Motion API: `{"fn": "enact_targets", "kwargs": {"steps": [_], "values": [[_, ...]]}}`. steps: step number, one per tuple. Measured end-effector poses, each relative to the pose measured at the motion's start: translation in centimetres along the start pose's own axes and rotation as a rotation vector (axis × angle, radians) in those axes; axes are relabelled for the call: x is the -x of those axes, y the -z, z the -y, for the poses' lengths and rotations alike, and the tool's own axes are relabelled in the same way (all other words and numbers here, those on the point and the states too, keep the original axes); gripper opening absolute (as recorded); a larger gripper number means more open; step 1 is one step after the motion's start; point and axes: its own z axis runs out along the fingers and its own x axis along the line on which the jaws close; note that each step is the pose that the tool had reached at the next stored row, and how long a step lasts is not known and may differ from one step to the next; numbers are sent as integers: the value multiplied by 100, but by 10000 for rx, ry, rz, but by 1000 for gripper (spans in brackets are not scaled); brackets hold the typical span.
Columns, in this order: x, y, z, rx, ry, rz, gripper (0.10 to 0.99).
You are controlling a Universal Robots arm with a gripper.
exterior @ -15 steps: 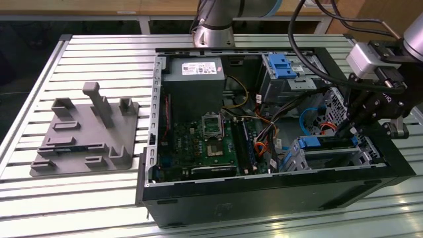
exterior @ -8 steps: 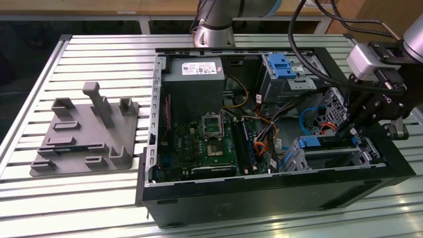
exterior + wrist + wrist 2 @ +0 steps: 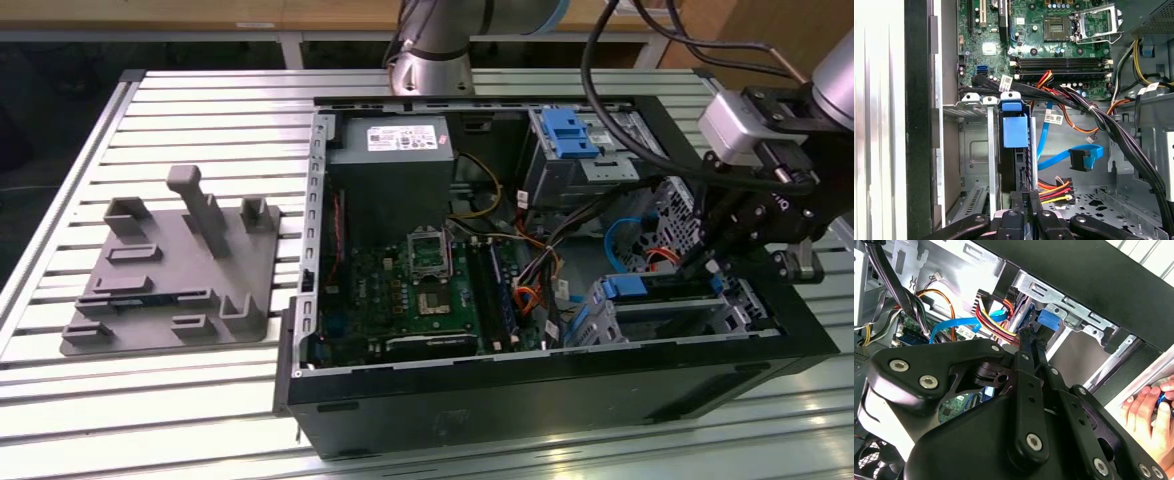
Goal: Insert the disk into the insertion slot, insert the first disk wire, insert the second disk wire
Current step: 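Insert the first disk wire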
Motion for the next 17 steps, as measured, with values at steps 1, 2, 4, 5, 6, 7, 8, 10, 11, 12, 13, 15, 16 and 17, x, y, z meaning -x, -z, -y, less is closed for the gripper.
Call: {"fn": "enact_targets", "kwargs": {"steps": [1,2,4,5,6,7,8,10,11,12,13,15,16,17], "values": [[0,-3,0,0,0,0,165],[0,-5,0,0,0,-1,165],[0,-10,1,0,0,0,165],[0,-14,1,0,0,0,165],[-1,-18,1,0,0,1,165],[-1,-21,1,0,0,1,165],[-1,-24,1,0,0,0,165],[-1,-30,2,0,0,-3,165],[-1,-33,2,-1,0,-4,165],[-2,-36,2,-1,0,-5,165],[-2,-39,2,-1,0,-6,165],[-2,-45,3,-1,0,-4,165],[-2,-47,3,0,0,-3,165],[-2,-50,3,0,0,-2,165]]}}
